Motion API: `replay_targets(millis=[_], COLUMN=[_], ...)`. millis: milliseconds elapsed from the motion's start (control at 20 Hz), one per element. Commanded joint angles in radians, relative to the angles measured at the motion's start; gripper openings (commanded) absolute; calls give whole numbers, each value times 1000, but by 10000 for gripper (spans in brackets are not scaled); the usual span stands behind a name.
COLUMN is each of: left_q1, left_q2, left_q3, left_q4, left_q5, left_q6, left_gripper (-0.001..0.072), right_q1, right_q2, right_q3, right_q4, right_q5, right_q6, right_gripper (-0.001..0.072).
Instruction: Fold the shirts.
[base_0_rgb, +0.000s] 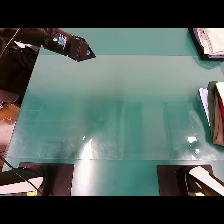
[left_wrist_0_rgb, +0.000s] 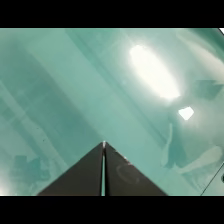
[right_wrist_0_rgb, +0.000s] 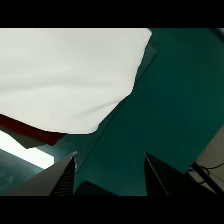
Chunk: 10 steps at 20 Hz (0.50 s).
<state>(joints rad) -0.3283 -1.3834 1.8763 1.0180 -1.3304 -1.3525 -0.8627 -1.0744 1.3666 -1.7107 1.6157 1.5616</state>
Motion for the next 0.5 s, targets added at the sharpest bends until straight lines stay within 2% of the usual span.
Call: replay_targets(millis=[0,150,250,350,450], left_q1=[0,0,0,0,0], left_q2=[0,0,0,0,0], left_q3=[0,0,0,0,0], left_q4=[0,0,-1,-1,-1], left_q5=[8,14,14,14,14], left_q6=[-1,-1,-1,-2,-2], left_gripper=[25,25,25,25,25], right_q1=[-42,-10,47,126,205], right_q2=[49,65,64,64,64], right_q3=[-55,-29,8,43,68], right_q4=[189,413,497,511,510], right_q5=[-63,-111,-124,-126,-135], right_q6=[1,1,1,0,-1], right_gripper=[486,478,328,18,21])
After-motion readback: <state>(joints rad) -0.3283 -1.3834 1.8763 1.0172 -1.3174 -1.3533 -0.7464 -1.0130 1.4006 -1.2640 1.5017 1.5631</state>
